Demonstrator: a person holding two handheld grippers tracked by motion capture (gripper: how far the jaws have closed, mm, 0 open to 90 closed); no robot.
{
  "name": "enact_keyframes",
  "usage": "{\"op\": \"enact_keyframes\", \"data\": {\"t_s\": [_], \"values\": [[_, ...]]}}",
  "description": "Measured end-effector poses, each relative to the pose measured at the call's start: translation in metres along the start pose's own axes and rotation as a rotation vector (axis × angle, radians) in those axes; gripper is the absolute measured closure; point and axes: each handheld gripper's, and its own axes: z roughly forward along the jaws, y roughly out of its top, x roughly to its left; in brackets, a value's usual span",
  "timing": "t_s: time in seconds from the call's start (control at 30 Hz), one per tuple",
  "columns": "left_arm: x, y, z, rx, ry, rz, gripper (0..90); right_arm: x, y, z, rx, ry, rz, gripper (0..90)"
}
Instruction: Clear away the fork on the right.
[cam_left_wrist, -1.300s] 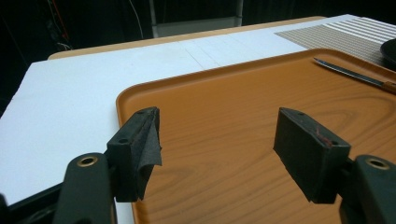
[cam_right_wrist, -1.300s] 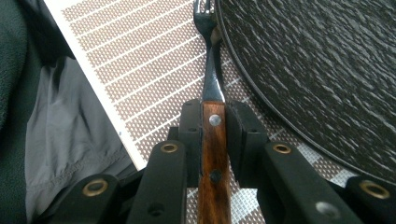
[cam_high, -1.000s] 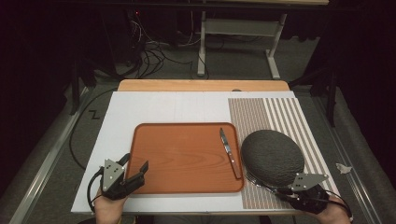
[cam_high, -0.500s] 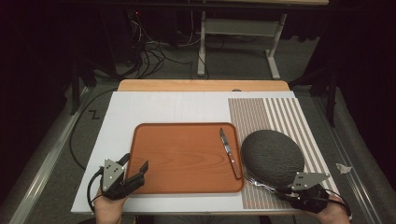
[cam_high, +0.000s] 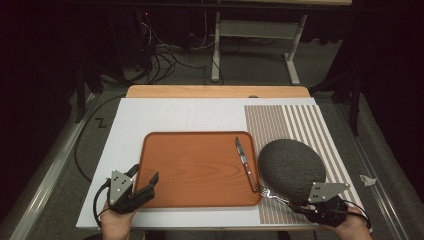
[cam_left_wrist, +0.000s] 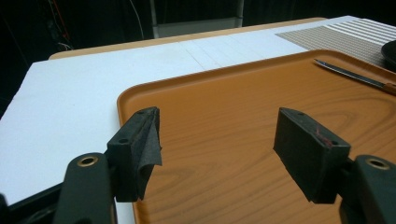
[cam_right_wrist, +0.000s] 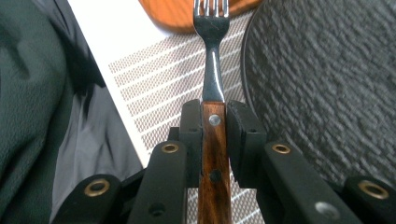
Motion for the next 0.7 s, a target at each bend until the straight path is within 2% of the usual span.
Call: {"op": "enact_keyframes", "data": {"t_s": [0.7], "values": [[-0.001, 0.0, 0.0, 0.001, -0.005, 0.009, 31.7, 0.001, 0.041, 0.011, -0.042, -0.013, 0.035, 79.5]]}}
